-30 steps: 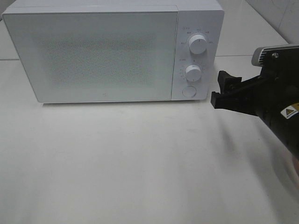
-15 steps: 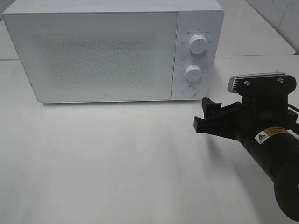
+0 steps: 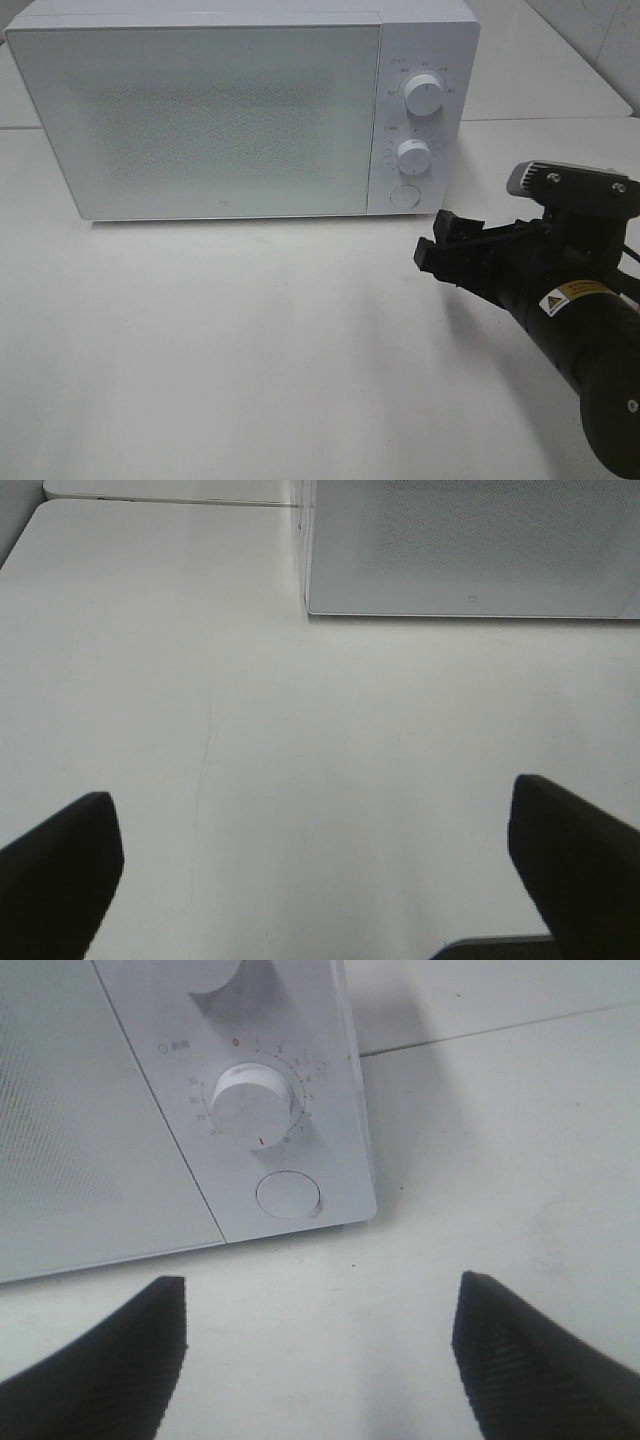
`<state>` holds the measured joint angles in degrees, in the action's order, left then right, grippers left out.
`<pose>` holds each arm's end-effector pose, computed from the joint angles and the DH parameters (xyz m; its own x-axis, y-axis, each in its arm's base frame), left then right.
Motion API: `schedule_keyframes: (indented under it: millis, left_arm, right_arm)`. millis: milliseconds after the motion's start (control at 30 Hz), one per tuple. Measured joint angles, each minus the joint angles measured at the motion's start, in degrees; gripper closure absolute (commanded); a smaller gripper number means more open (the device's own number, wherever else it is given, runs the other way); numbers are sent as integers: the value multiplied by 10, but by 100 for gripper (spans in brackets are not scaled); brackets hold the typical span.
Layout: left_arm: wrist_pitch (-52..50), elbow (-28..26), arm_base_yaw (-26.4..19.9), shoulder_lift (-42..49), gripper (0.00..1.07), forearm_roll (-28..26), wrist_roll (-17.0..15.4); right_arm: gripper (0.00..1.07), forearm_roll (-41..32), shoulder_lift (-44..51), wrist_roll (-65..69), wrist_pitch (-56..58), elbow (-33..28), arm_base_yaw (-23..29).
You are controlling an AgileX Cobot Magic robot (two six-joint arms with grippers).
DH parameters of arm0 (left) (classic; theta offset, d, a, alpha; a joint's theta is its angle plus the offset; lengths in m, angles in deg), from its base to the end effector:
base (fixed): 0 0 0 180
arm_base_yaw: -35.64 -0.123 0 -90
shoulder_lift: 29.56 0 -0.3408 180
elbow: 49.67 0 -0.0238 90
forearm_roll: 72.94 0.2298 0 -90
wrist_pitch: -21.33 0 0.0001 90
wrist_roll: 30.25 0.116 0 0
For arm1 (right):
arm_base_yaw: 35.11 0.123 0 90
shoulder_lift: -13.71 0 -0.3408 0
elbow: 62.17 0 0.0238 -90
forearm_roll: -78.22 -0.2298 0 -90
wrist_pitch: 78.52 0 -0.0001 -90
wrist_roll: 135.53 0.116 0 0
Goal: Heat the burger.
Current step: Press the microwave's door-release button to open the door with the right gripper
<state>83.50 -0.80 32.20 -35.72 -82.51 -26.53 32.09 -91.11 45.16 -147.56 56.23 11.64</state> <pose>-0.0607 -0.0207 0.2588 -0.4520 -0.0407 -0.8911 0.0654 0.9948 -0.0786 0.2261 0.1264 0.2119 -0.2030 0.1727 -0.9638 -0.0222 0.9833 0.1809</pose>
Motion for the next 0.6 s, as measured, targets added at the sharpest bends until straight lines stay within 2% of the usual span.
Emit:
schedule_keyframes:
  millis: [67, 167, 233, 267, 300, 333, 400, 433, 500, 533, 567, 600]
  left_arm:
    - [0, 0, 0, 0, 5, 0, 0]
    - [0, 0, 0, 0, 5, 0, 0]
    - [0, 0, 0, 0, 5, 0, 0]
    - [0, 0, 0, 0, 5, 0, 0]
    - [0, 0, 0, 0, 5, 0, 0]
    - [0, 0, 0, 0, 5, 0, 0]
    - [0, 0, 0, 0, 5, 0, 0]
    - [0, 0, 0, 0, 5, 0, 0]
    - [0, 0, 0, 0, 5, 0, 0]
    - [0, 0, 0, 0, 5, 0, 0]
    - [0, 0, 0, 0, 5, 0, 0]
    - [0, 0, 0, 0, 5, 0, 0]
  right_arm:
    - [42, 0, 0, 118, 0, 0, 0]
    - [46, 0, 0, 152, 0, 0, 0]
    - [53, -1, 0, 249, 0, 0, 0]
    - [53, -1, 0, 249, 0, 0, 0]
    - [58, -2, 0, 320, 0, 0, 0]
    - [58, -2, 0, 320, 0, 0, 0]
    - [67, -2, 0, 414, 0, 0, 0]
    - [67, -2, 0, 414, 0, 0, 0]
    - [76, -2, 0, 498, 0, 0, 0]
    - [76, -2, 0, 498, 0, 0, 0]
    - [83, -2, 0, 548, 0, 0, 0]
    - [83, -2, 0, 548, 0, 0, 0]
